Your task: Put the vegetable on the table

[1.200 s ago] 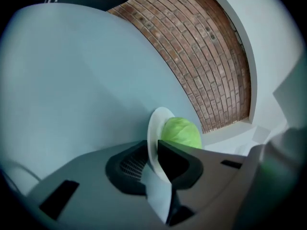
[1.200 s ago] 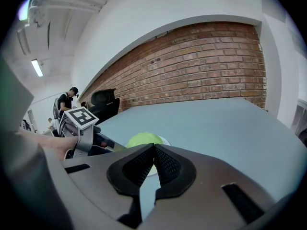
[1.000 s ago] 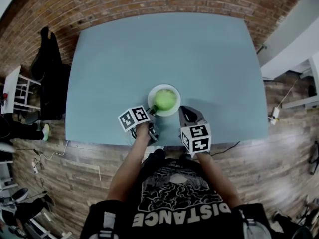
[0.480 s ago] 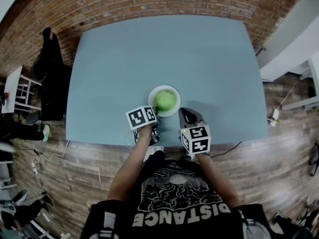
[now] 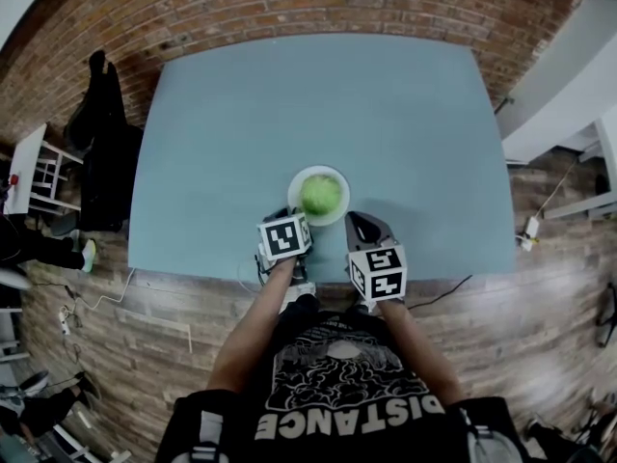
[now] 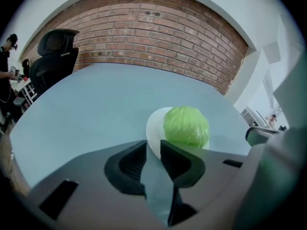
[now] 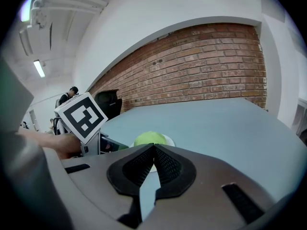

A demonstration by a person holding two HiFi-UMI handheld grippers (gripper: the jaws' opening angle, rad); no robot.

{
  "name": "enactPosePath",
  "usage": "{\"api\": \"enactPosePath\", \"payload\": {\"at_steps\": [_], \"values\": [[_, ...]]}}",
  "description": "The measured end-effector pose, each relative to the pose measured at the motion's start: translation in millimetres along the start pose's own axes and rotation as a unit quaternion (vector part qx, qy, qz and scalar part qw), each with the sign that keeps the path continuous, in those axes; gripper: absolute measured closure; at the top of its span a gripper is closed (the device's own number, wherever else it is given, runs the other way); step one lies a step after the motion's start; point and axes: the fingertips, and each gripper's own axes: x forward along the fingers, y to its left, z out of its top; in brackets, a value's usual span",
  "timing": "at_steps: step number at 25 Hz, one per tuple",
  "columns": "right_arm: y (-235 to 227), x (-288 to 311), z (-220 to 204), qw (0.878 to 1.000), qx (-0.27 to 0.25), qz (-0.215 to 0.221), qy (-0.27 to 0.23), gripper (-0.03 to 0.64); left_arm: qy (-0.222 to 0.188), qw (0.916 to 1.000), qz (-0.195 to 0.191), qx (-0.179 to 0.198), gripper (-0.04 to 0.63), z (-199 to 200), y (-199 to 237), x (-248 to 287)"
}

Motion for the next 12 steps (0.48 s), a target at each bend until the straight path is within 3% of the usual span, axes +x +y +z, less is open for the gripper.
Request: {"api": "enactPosePath", "payload": {"at_steps": [2,7,12], "values": [[1,-1,1,1.000,0.001,0.002,-0.002,0.609,-0.015,0.9999,-0.004,-0.002,0.505,2,0,-9],[6,-7,5,1.000,-0.003,0.010,-0.006,0.609,-0.062,0.9962,-0.060,-0.008,0.505,11,-23,-37],[11,-14,13,1.000,-0.006,0.022,-0.019,0.609,-0.097,0.9921,-0.080,0.001,0.505,17,-42,-61]]}}
